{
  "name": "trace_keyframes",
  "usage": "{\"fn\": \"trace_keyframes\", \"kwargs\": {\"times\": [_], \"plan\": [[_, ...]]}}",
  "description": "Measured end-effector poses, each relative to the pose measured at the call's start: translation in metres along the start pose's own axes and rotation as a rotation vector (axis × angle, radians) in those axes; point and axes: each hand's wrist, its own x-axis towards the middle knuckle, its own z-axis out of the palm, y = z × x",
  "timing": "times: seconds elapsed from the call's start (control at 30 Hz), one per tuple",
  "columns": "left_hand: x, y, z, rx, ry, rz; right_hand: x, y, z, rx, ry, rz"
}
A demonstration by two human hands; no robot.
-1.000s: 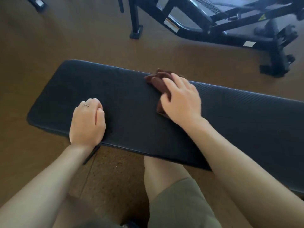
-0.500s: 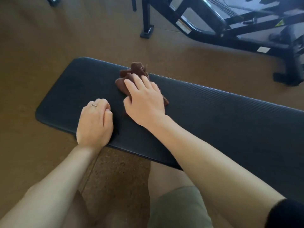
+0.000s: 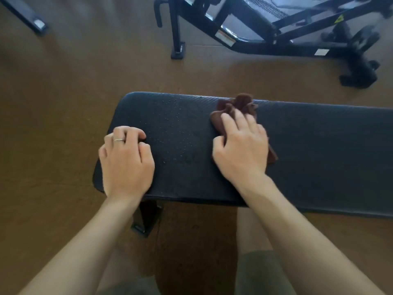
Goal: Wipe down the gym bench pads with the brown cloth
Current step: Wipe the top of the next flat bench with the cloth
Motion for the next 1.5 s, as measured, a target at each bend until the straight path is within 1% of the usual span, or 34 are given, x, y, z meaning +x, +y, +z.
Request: {"fn": "trace_keyframes", "kwargs": {"times": [0.1, 0.17, 0.23, 0.3, 0.4, 0.47, 0.5, 0.57, 0.63, 0.7, 0.77, 0.83, 0.87, 0.93, 1.0, 1.07, 1.13, 1.2, 1.27, 1.33, 1.4, 1.43, 1.5], "plan": [[0.001, -0.006, -0.003, -0.013, -0.045, 0.018, -0.034, -0.063, 0.013, 0.026, -0.032, -0.109], [0.002, -0.009, -0.005, -0.019, -0.081, 0.022, -0.043, -0.068, 0.01, 0.045, -0.05, -0.138], [0.002, -0.009, -0.007, -0.031, -0.112, 0.026, -0.045, -0.049, 0.001, 0.03, -0.047, -0.134], [0.002, -0.011, -0.008, -0.044, -0.127, 0.029, -0.042, -0.018, -0.007, -0.02, 0.0, -0.062], [0.001, -0.01, -0.008, -0.051, -0.127, 0.028, -0.039, 0.019, -0.021, -0.06, 0.098, 0.212], [0.001, -0.011, -0.006, -0.042, -0.13, 0.039, -0.042, 0.011, -0.019, -0.074, 0.129, 0.365], [0.001, -0.012, -0.005, -0.036, -0.133, 0.043, -0.045, -0.005, -0.014, -0.086, 0.142, 0.389], [0.002, -0.014, -0.003, -0.04, -0.141, 0.045, -0.058, -0.048, -0.002, -0.077, 0.146, 0.352], [0.003, -0.014, -0.003, -0.045, -0.144, 0.04, -0.072, -0.09, 0.012, -0.03, 0.115, 0.247], [0.003, -0.015, -0.003, -0.057, -0.144, 0.046, -0.082, -0.116, 0.021, 0.012, 0.099, 0.173], [0.004, -0.016, -0.004, -0.068, -0.145, 0.055, -0.086, -0.118, 0.022, 0.033, 0.101, 0.115], [0.004, -0.018, -0.003, -0.077, -0.153, 0.057, -0.086, -0.098, 0.016, 0.028, 0.092, 0.043], [0.004, -0.018, -0.003, -0.081, -0.156, 0.058, -0.086, -0.082, 0.011, 0.007, 0.1, 0.036], [0.003, -0.018, -0.002, -0.086, -0.154, 0.064, -0.085, -0.042, -0.002, -0.042, 0.167, 0.122], [0.003, -0.018, -0.002, -0.085, -0.146, 0.071, -0.087, -0.01, -0.014, -0.071, 0.233, 0.292], [0.003, -0.018, -0.002, -0.083, -0.142, 0.07, -0.091, -0.008, -0.015, -0.097, 0.273, 0.433], [0.002, -0.017, -0.002, -0.088, -0.136, 0.061, -0.097, -0.036, -0.003, -0.112, 0.313, 0.469], [0.002, -0.018, -0.002, -0.094, -0.131, 0.055, -0.106, -0.08, 0.013, -0.054, 0.298, 0.366], [0.003, -0.018, -0.004, -0.116, -0.126, 0.052, -0.115, -0.117, 0.026, 0.031, 0.232, 0.214], [0.003, -0.016, -0.007, -0.14, -0.117, 0.04, -0.122, -0.128, 0.031, 0.055, 0.196, 0.096], [0.003, -0.015, -0.008, -0.148, -0.115, 0.027, -0.121, -0.105, 0.026, 0.019, 0.182, -0.022], [0.002, -0.015, -0.008, -0.147, -0.112, 0.021, -0.12, -0.085, 0.02, -0.006, 0.189, -0.046], [0.001, -0.013, -0.007, -0.146, -0.102, 0.013, -0.118, -0.031, 0.005, -0.048, 0.274, 0.034]]}}
